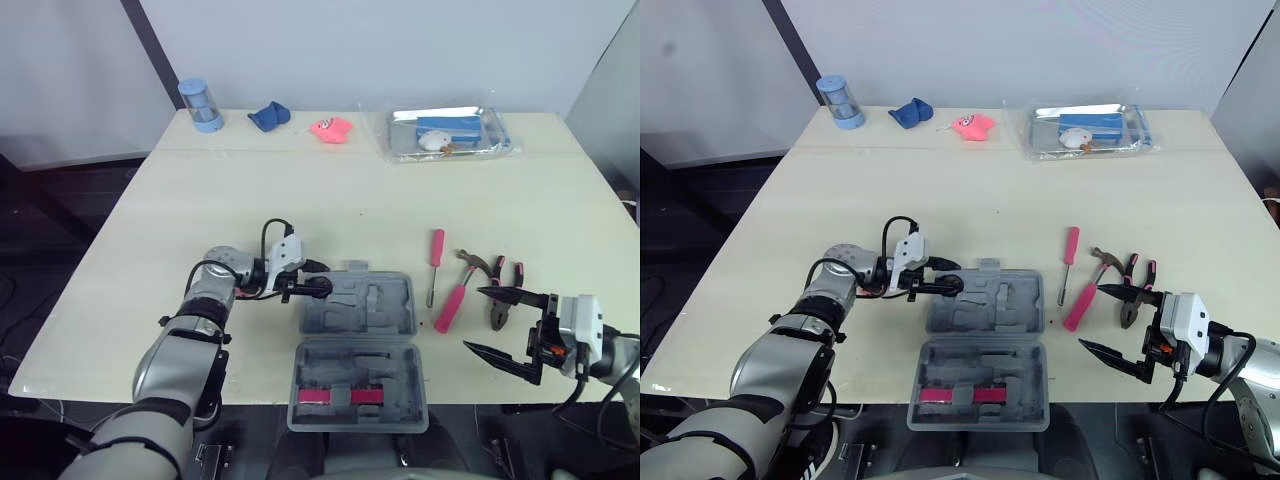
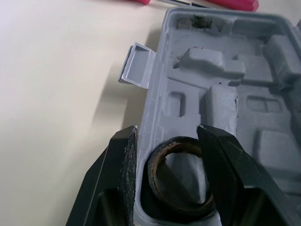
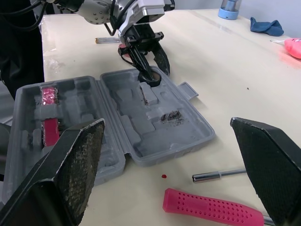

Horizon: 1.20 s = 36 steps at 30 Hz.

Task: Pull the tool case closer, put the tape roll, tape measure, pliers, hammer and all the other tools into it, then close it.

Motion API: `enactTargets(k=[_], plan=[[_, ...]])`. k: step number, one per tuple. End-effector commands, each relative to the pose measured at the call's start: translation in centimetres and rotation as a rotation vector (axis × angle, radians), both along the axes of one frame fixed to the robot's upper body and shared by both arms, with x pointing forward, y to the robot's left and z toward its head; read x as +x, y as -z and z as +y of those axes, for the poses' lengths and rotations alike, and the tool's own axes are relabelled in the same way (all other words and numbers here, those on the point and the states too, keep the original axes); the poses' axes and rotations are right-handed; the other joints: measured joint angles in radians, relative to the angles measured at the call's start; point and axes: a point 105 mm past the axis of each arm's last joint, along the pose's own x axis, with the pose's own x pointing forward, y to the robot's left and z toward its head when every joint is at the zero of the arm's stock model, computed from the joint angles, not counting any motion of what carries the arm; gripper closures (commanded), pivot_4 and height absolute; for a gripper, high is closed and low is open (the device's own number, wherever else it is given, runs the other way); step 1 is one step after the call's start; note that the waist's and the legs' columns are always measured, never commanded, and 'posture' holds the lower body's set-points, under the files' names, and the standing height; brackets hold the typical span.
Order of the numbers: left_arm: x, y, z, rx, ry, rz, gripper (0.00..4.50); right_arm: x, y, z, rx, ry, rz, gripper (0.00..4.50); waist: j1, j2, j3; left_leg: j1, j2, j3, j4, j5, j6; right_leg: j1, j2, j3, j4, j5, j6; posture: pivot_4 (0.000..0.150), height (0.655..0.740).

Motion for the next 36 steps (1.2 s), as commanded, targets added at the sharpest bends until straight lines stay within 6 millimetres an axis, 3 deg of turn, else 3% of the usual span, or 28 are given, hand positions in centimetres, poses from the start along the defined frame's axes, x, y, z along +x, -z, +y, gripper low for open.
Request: enactTargets(k=[1,7,10,16,20,24,31,36], plan=[[-0.4,1.1,0.5,0.049,-0.006,0.011,2.38,0.0,-0.5,0.1,0.005,-0.006,-0.033,0.00,0.000,0.000,0.000,0.001,0.000,0.000,0.000,0.000,0.000,0.001,0.000,0.000,0.000,0.000,0.000,0.150,0.7400],[-0.4,1.4,0.7,0.040,-0.029,0.016,2.38,0.0,-0.5,0.1,0.006,-0.009,-0.033,0.00,0.000,0.000,0.000,0.003,0.000,0.000,0.000,0.000,0.000,0.003,0.000,0.000,0.000,0.000,0.000,0.150,0.7400],[0.1,0.1,0.8,-0.024,-0.046,-0.006,2.38,0.3,-0.8,0.0,0.024,0.000,-0.039,0.00,-0.001,0.000,0.000,0.004,0.000,0.000,0.000,0.000,0.000,0.004,0.000,0.000,0.000,0.000,0.000,0.150,0.7400],[0.9,-4.4,1.6,-0.242,-0.076,-0.040,2.38,1.1,-1.4,-0.9,0.086,0.080,-0.058,0.00,0.000,0.000,0.000,0.002,0.000,-0.002,0.000,0.000,0.000,0.003,0.000,-0.002,-0.001,0.000,0.000,0.150,0.7400],[-0.1,-7.5,5.0,-0.356,-0.140,-0.080,2.38,1.5,-1.2,-2.9,0.125,0.213,-0.055,0.00,-0.008,0.000,-0.001,0.002,0.000,-0.002,0.000,0.000,0.000,0.003,0.000,-0.002,-0.001,0.000,0.000,0.150,0.7400],[-2.8,-7.7,8.9,-0.375,-0.290,-0.082,2.38,1.1,-0.3,-5.2,0.103,0.349,-0.046,0.00,-0.021,0.002,-0.001,0.003,0.001,-0.003,-0.002,0.000,0.000,0.003,0.000,-0.002,-0.001,0.000,0.000,0.150,0.7400],[-7.7,-6.0,16.3,-0.349,-0.654,-0.063,2.38,-0.5,1.9,-9.7,0.077,0.582,0.005,0.00,-0.006,0.002,-0.001,0.003,0.001,-0.002,-0.002,0.000,0.000,0.003,-0.001,-0.002,0.000,0.000,0.000,0.150,0.7400],[-12.4,-3.1,21.6,-0.301,-0.942,-0.034,2.38,-2.7,3.5,-13.1,0.068,0.753,0.048,0.00,0.003,0.002,-0.001,0.004,0.001,-0.001,-0.003,0.000,0.000,0.004,-0.001,-0.001,-0.002,0.000,0.000,0.150,0.7400]])
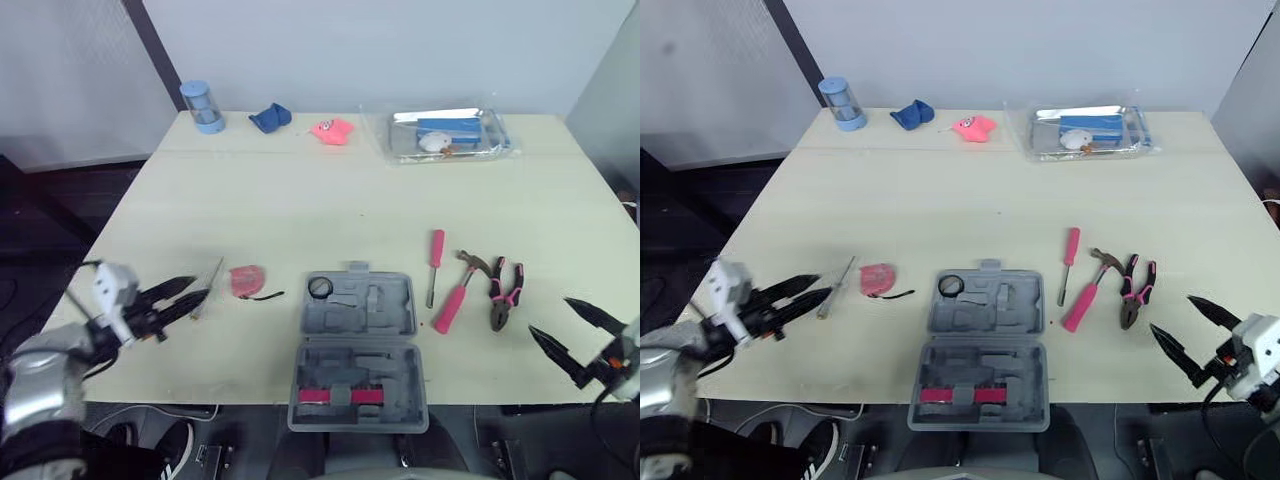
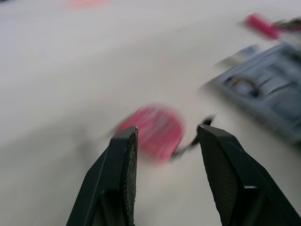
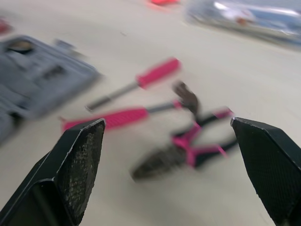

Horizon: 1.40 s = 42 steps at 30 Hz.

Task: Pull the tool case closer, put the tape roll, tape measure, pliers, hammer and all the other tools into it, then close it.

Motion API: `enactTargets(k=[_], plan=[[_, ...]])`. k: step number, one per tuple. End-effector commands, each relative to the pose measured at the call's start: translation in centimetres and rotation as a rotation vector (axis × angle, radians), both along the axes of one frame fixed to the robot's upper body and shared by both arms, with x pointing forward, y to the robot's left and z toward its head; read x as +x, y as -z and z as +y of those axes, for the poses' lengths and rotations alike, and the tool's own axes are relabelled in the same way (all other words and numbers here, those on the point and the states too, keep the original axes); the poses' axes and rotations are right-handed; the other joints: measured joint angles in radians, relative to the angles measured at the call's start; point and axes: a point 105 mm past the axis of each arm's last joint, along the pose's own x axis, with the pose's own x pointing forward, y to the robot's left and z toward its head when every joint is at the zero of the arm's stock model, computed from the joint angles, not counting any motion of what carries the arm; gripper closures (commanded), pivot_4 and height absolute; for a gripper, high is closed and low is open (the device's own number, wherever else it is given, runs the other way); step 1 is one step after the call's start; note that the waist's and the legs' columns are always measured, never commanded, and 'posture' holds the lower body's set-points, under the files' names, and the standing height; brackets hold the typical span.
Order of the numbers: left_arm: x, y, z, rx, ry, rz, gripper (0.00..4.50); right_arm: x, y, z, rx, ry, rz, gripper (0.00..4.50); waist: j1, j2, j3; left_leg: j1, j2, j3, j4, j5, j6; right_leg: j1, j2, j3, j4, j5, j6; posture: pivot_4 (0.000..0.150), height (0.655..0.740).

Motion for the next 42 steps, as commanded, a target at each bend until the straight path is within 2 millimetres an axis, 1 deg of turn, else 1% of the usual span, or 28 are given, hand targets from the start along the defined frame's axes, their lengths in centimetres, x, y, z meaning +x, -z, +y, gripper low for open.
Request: enactTargets(k=[1,2,3,4,5,7,9,12,15,17,20,23,27,30,33,35,37,39,42], plan=[[-2.4,0.4,3.0,0.019,-0.167,-0.005,2.38,-1.2,-0.1,-2.6,-0.020,0.128,-0.021,0.00,0.002,0.000,0.000,0.000,0.000,0.000,0.000,0.000,0.000,0.000,0.000,0.000,0.000,0.000,0.000,0.150,0.7400],[-3.3,1.3,3.4,0.016,-0.200,0.022,1.96,-1.6,0.4,-3.3,-0.018,0.171,-0.006,0.00,0.004,0.000,0.000,0.001,0.000,0.000,0.000,0.000,0.000,0.001,0.000,0.000,0.000,0.000,0.000,0.150,0.7400],[-4.1,2.0,3.8,0.016,-0.226,0.044,1.85,-1.9,0.9,-3.9,-0.022,0.204,0.008,0.00,0.004,0.000,0.000,0.001,0.000,0.000,0.000,0.000,0.000,0.001,0.000,0.000,0.000,0.000,0.000,0.150,0.7400],[-4.5,2.4,4.0,0.016,-0.242,0.057,1.56,-2.1,1.1,-4.3,-0.025,0.224,0.017,0.00,0.003,0.000,0.000,0.002,0.000,0.001,0.000,0.000,0.000,0.002,0.000,0.000,0.000,0.000,0.000,0.150,0.7400],[-4.8,2.8,4.1,0.016,-0.252,0.066,1.13,-2.3,1.4,-4.6,-0.031,0.236,0.026,0.00,0.003,0.000,-0.001,0.002,0.000,0.001,0.000,0.000,0.000,0.003,0.000,0.000,0.000,0.000,0.000,0.150,0.7400],[-5.4,3.6,4.6,0.013,-0.285,0.087,0.08,-2.8,2.0,-5.4,-0.022,0.281,0.049,0.00,0.003,-0.001,-0.001,0.003,0.000,0.001,0.000,0.000,0.000,0.003,0.000,0.001,0.000,0.000,0.000,0.150,0.7400],[-5.7,3.9,4.9,0.004,-0.308,0.088,0.03,-3.2,2.2,-6.2,-0.017,0.312,0.060,0.00,0.003,0.000,-0.001,0.003,0.000,0.001,0.000,0.000,0.000,0.003,0.000,0.001,0.000,0.000,0.000,0.150,0.7400],[-5.5,3.8,4.5,0.000,-0.291,0.081,0.03,-3.4,2.1,-6.3,-0.025,0.305,0.063,0.00,0.001,-0.001,-0.001,0.003,0.000,0.002,0.000,0.000,0.000,0.003,0.000,0.001,0.000,0.000,0.000,0.150,0.7400],[-5.1,3.6,4.0,0.004,-0.268,0.072,0.03,-3.2,1.8,-5.8,-0.021,0.276,0.055,0.00,0.000,0.000,-0.002,0.003,0.000,0.002,0.000,0.000,0.000,0.003,0.000,0.001,0.000,0.000,0.000,0.150,0.7400],[-4.5,3.2,3.5,0.017,-0.239,0.059,0.03,-2.8,1.4,-5.0,-0.028,0.233,0.041,0.00,-0.001,0.001,-0.002,0.003,0.000,0.002,0.000,0.000,0.000,0.003,0.000,0.001,0.000,0.000,0.000,0.150,0.7400],[-2.8,2.0,2.1,0.050,-0.161,0.027,0.03,-1.9,0.1,-2.6,-0.008,0.102,0.004,0.00,0.000,0.002,-0.003,0.003,0.000,0.002,0.000,0.000,0.000,0.003,0.000,0.001,0.000,0.000,0.000,0.150,0.7400],[-1.3,1.3,0.4,0.121,-0.025,0.031,0.03,-1.0,-1.5,0.7,0.030,-0.078,-0.025,0.00,0.000,0.001,-0.003,0.003,0.000,0.002,0.000,0.000,0.000,0.003,0.000,0.001,0.000,0.000,0.000,0.150,0.7400],[0.6,0.9,-0.5,0.182,0.069,0.055,0.03,0.0,-3.1,3.8,0.033,-0.242,-0.050,0.00,0.000,0.001,-0.003,0.003,0.000,0.001,0.000,0.000,0.000,0.003,0.000,0.001,0.000,0.000,0.000,0.150,0.7400],[2.3,0.1,-2.9,0.129,0.117,0.057,0.03,0.7,-4.5,6.2,0.017,-0.384,-0.081,0.00,-0.001,0.002,-0.002,0.002,0.000,0.002,0.000,0.000,0.000,0.003,0.000,0.001,-0.001,0.000,0.000,0.150,0.7400],[2.9,-0.2,-5.3,0.046,0.095,0.046,0.03,0.8,-6.0,8.0,0.006,-0.493,-0.116,0.00,-0.001,0.002,-0.002,0.002,0.000,0.001,0.000,0.000,0.000,0.003,0.000,0.001,0.000,0.000,0.000,0.150,0.7400],[2.7,-0.4,-6.8,-0.016,0.063,0.054,0.03,0.8,-6.9,9.1,-0.008,-0.560,-0.137,0.00,-0.001,0.002,-0.002,0.002,0.000,0.001,0.000,0.000,0.000,0.003,0.000,0.001,-0.001,0.000,0.000,0.150,0.7400],[2.4,-0.3,-7.4,-0.042,0.006,0.064,0.03,0.9,-7.6,9.8,-0.009,-0.599,-0.151,0.00,-0.001,0.002,-0.002,0.001,0.000,0.001,0.000,0.000,0.000,0.003,0.000,0.001,-0.001,0.000,0.000,0.150,0.7400],[1.7,0.3,-8.1,-0.062,-0.085,0.085,0.03,1.2,-8.3,10.5,-0.014,-0.642,-0.164,0.00,-0.001,0.002,-0.002,0.001,0.000,0.000,0.000,0.000,0.000,0.003,0.000,0.000,-0.001,0.000,0.000,0.150,0.7400],[1.5,0.9,-8.4,-0.124,-0.281,0.088,0.03,1.5,-8.8,11.1,-0.020,-0.679,-0.168,0.00,0.003,0.002,-0.002,0.002,0.000,0.000,0.001,0.000,0.000,0.003,0.000,0.000,-0.001,0.000,0.000,0.150,0.7400]])
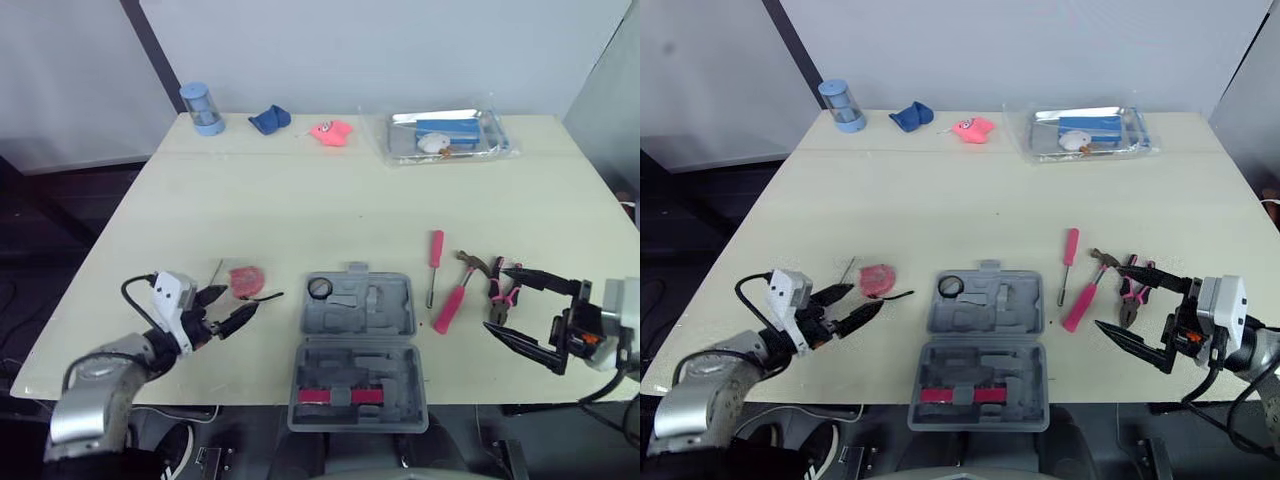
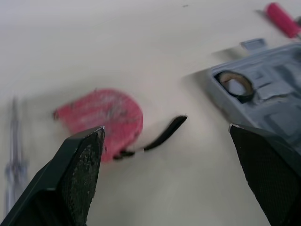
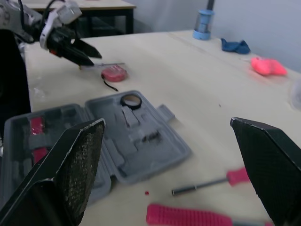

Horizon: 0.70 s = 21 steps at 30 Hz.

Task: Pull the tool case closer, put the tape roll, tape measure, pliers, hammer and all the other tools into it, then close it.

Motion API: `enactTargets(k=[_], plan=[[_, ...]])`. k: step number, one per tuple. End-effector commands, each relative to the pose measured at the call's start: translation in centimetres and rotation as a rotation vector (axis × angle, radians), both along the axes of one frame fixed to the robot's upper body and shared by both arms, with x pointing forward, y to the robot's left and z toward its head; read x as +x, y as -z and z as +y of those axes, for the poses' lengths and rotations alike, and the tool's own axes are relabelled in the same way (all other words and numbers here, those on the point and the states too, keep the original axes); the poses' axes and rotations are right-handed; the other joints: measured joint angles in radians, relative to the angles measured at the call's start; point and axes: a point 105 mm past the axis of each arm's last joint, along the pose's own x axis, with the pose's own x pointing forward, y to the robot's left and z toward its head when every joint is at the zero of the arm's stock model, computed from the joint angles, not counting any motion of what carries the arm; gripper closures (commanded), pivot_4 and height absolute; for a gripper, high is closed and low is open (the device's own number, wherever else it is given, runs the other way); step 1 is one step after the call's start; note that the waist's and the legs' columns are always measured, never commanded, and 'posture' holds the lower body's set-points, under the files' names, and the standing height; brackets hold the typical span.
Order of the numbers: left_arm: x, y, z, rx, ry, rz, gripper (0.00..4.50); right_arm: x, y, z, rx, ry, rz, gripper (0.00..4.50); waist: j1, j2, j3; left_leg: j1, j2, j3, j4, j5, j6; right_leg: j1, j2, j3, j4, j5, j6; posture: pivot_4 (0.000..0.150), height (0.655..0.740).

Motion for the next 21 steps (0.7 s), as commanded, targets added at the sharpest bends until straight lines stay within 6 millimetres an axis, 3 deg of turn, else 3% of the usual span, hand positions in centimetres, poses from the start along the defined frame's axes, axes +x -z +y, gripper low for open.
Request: enactTargets(k=[1,10,17,21], plan=[[0.2,-0.9,0.4,-0.034,-0.252,-0.038,0.03,-0.1,-1.0,1.0,0.002,-0.060,-0.026,0.00,0.004,-0.001,0.000,0.000,0.000,0.000,0.000,0.000,0.000,0.000,0.000,0.000,0.000,0.000,0.000,0.150,0.7400],[0.4,1.0,-0.3,-0.051,-0.539,0.018,0.03,0.0,-0.8,1.2,-0.015,-0.095,-0.020,0.00,0.012,-0.001,0.000,-0.001,-0.001,-0.002,0.001,0.000,0.000,0.000,0.000,-0.001,0.000,0.000,0.000,0.150,0.7400],[1.8,2.0,-2.6,-0.063,-0.547,0.064,0.03,0.1,-0.6,1.4,-0.020,-0.099,-0.025,0.00,0.013,-0.001,0.000,-0.001,-0.002,-0.002,0.001,0.000,0.000,0.000,0.000,-0.001,-0.001,0.000,0.000,0.150,0.7400],[2.2,2.4,-2.8,-0.055,-0.559,0.081,0.03,0.1,-0.6,1.5,-0.020,-0.099,-0.027,0.00,0.011,-0.001,0.000,-0.001,-0.002,-0.002,0.001,0.000,0.000,0.000,0.000,-0.001,-0.001,0.000,0.000,0.150,0.7400]])
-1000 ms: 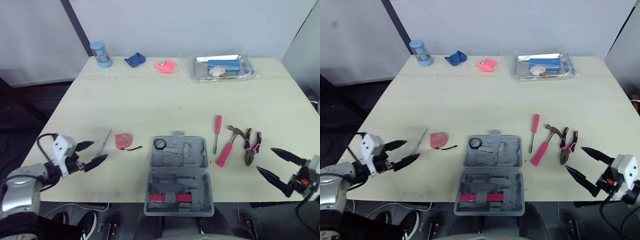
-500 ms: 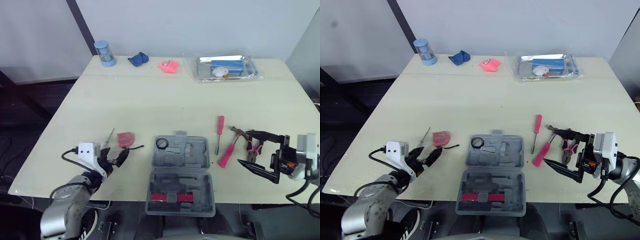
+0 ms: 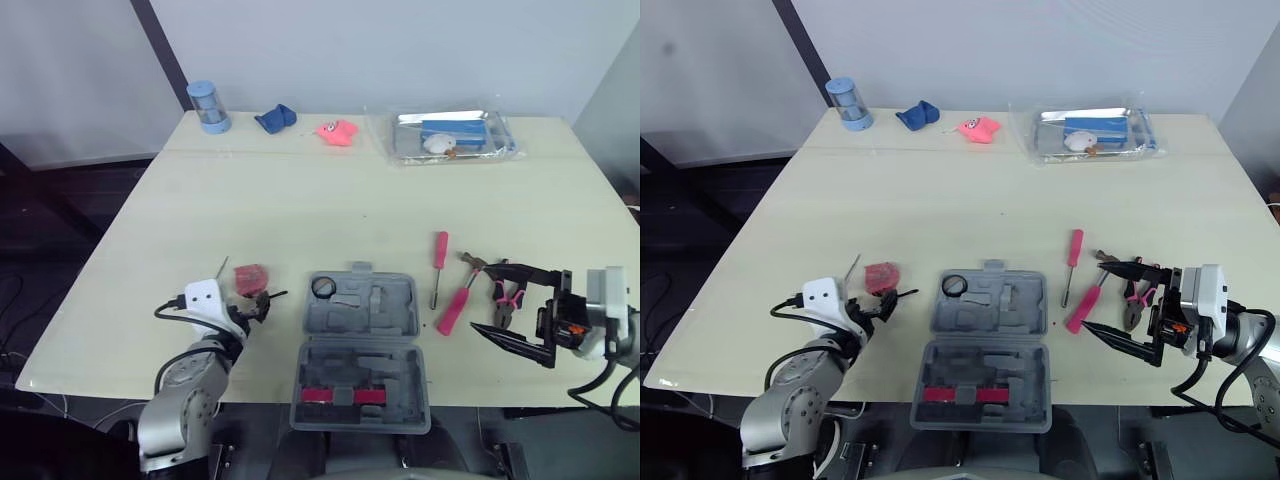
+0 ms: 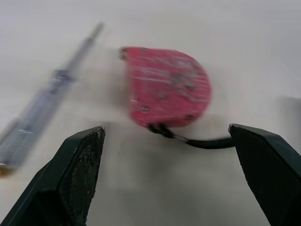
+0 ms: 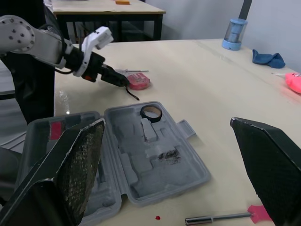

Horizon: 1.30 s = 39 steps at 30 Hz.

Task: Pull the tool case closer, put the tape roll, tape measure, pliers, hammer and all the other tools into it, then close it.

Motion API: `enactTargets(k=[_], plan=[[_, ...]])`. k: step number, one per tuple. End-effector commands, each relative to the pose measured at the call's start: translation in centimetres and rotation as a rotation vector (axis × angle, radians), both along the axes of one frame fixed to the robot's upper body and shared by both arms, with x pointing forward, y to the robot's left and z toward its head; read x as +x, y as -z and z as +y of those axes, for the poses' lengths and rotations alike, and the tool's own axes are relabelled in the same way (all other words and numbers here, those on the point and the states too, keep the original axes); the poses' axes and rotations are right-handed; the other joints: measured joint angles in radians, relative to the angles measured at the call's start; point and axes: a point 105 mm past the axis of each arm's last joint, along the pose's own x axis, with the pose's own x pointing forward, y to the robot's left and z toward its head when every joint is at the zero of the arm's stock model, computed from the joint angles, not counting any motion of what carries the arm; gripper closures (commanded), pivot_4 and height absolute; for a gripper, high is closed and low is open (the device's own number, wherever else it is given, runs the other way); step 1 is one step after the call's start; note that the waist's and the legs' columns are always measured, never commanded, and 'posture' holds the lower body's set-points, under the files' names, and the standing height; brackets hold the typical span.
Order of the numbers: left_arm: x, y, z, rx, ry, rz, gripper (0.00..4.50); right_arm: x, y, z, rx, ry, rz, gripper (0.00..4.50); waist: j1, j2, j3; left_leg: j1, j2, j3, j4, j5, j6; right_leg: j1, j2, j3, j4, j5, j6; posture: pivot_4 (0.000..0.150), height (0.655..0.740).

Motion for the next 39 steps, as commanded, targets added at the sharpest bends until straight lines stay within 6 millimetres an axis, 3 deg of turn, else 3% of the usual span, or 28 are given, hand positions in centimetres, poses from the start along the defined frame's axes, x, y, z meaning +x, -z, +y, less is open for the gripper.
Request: enactTargets(k=[1,11,14,20,22,30,33,39], plan=[[0.4,-0.2,0.2,0.025,-0.010,0.000,0.03,-0.2,-0.5,0.3,-0.002,-0.011,-0.032,0.00,0.000,0.000,0.000,0.000,0.000,0.000,0.000,0.000,0.000,0.000,0.000,0.000,0.000,0.000,0.000,0.150,0.7400],[1.3,1.0,0.2,0.067,-0.018,0.061,0.03,-0.5,-0.2,0.5,-0.009,-0.023,-0.027,0.00,0.004,0.000,0.000,0.000,0.000,0.000,0.000,0.000,0.000,0.000,0.000,0.000,0.000,0.000,0.000,0.150,0.7400],[1.3,1.4,0.2,0.076,-0.032,0.085,1.14,-0.6,-0.1,0.5,-0.010,-0.024,-0.026,0.00,0.005,0.001,0.000,0.000,0.000,0.000,0.000,0.000,0.000,0.001,0.000,0.000,0.000,0.000,0.000,0.150,0.7400],[1.3,1.7,0.4,0.084,-0.031,0.106,3.78,-0.6,0.0,0.4,-0.011,-0.021,-0.027,0.00,0.014,0.001,0.000,0.001,0.000,0.000,0.000,0.000,0.000,0.002,0.000,0.000,-0.001,0.000,0.000,0.150,0.7400],[1.3,1.8,0.4,0.087,-0.027,0.108,4.34,-0.6,0.0,0.4,-0.011,-0.021,-0.027,0.00,0.016,0.001,0.000,0.000,0.000,0.000,0.000,0.000,0.000,0.002,0.000,0.000,-0.002,0.000,0.000,0.150,0.7400],[1.0,1.5,-0.2,0.089,0.040,0.097,4.34,-0.5,0.3,0.4,-0.009,-0.013,-0.031,0.00,0.016,0.001,-0.001,0.001,-0.001,0.000,0.000,0.000,0.000,0.002,-0.001,0.000,-0.002,0.000,0.000,0.150,0.7400],[0.1,1.5,-0.8,0.092,0.086,0.103,4.34,-0.4,0.4,0.5,-0.008,-0.011,-0.034,0.00,0.015,0.001,-0.001,0.000,-0.001,0.000,0.000,0.000,0.000,0.002,-0.001,0.000,-0.003,0.000,0.000,0.150,0.7400],[-1.7,1.5,-0.1,0.125,0.102,0.117,4.34,-0.5,0.6,0.5,-0.006,-0.007,-0.036,0.00,0.014,0.001,-0.001,0.001,-0.001,0.000,-0.001,0.000,0.000,0.002,-0.001,0.000,-0.003,0.000,0.000,0.150,0.7400]])
